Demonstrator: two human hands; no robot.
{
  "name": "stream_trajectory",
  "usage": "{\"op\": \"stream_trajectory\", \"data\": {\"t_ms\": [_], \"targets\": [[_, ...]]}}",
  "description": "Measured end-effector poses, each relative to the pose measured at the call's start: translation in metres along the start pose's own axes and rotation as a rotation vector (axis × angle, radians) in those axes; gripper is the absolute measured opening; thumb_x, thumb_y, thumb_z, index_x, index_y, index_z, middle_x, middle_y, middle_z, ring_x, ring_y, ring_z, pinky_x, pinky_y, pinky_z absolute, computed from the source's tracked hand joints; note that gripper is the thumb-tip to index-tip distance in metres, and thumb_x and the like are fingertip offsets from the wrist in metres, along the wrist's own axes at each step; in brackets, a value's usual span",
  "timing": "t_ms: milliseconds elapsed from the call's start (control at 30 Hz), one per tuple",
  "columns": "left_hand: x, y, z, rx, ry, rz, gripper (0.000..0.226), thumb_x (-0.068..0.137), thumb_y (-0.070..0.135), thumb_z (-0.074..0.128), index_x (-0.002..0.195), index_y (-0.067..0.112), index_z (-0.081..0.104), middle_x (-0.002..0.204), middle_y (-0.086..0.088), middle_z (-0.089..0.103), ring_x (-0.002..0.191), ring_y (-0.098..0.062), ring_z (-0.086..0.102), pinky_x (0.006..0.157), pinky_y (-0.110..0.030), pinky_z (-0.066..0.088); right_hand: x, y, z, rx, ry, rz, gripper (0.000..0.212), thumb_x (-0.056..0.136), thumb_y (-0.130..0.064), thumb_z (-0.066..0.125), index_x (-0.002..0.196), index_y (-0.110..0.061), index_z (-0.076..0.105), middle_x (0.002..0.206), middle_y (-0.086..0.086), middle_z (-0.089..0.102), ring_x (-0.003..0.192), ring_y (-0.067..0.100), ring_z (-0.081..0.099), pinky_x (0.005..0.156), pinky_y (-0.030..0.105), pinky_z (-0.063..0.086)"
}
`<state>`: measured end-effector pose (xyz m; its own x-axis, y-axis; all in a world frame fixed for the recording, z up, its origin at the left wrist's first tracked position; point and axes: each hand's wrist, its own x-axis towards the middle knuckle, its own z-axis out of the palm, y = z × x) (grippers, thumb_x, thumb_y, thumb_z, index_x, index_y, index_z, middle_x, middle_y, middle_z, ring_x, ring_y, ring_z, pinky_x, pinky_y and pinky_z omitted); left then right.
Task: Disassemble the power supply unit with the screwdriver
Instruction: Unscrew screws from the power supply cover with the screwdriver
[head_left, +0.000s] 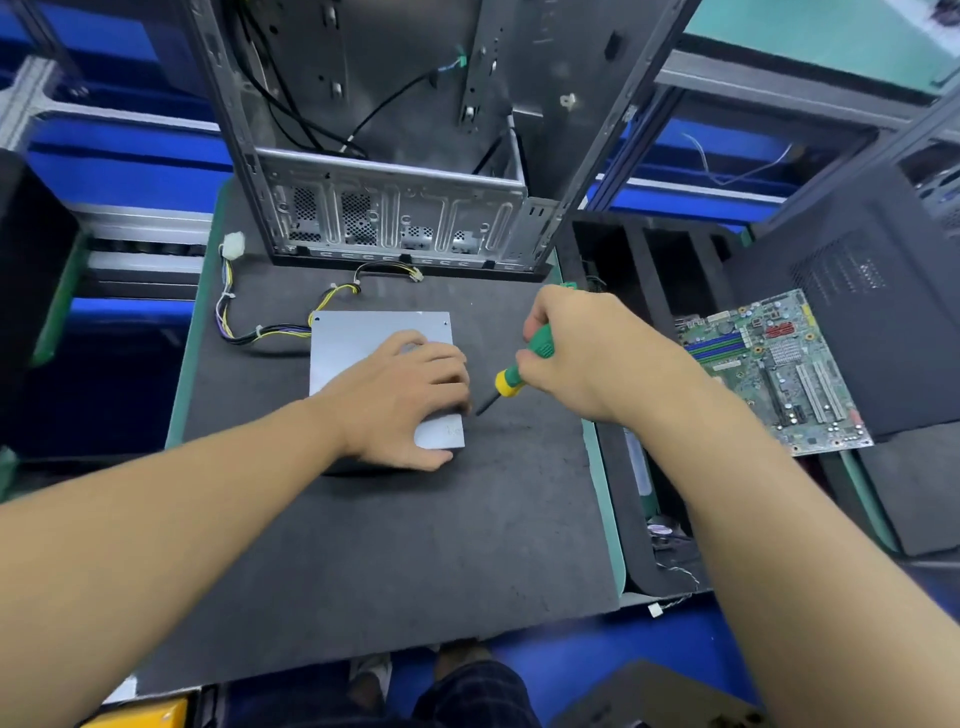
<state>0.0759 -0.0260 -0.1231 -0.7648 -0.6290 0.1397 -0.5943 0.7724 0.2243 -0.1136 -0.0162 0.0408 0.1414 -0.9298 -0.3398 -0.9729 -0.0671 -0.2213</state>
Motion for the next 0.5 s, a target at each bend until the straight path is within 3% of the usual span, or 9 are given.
{"op": "stream_trajectory", "data": {"t_ms": [100, 300, 500], "targets": [[-0.003, -0.001, 0.006, -0.014, 0.016, -0.038, 0.043, 0.072, 0.064, 0.058, 0.102, 0.033, 0.060, 0.112, 0.018, 0.055, 0.134, -0.010, 0.039, 0.115, -0.042, 0.019, 0.007, -0.002, 0.003, 0.020, 0.002, -0.013, 0.018, 0.090, -0.030, 0.061, 0.102, -0.019, 0.053, 0.084, -0.006, 0.044, 0.064, 0.009, 0.045, 0.052, 0.028, 0.035], [-0.001, 0.006, 0.009, -0.077, 0.119, -0.213, 0.039, 0.071, 0.061, 0.060, 0.099, 0.036, 0.049, 0.106, 0.021, 0.055, 0.129, -0.006, 0.043, 0.097, -0.041, 0.029, 0.019, 0.002, 0.005, 0.045, -0.017, -0.003, 0.017, 0.089, -0.031, 0.062, 0.099, -0.023, 0.052, 0.102, 0.000, 0.050, 0.071, 0.011, 0.050, 0.060, 0.031, 0.042], [-0.003, 0.002, 0.011, -0.151, 0.191, -0.139, 0.029, 0.073, 0.057, 0.068, 0.084, 0.033, 0.057, 0.110, 0.020, 0.056, 0.123, -0.006, 0.049, 0.099, -0.040, 0.031, 0.027, 0.003, 0.006, 0.058, -0.049, 0.010, 0.017, 0.088, -0.034, 0.062, 0.097, -0.026, 0.051, 0.101, -0.001, 0.049, 0.070, 0.012, 0.051, 0.055, 0.030, 0.039]]}}
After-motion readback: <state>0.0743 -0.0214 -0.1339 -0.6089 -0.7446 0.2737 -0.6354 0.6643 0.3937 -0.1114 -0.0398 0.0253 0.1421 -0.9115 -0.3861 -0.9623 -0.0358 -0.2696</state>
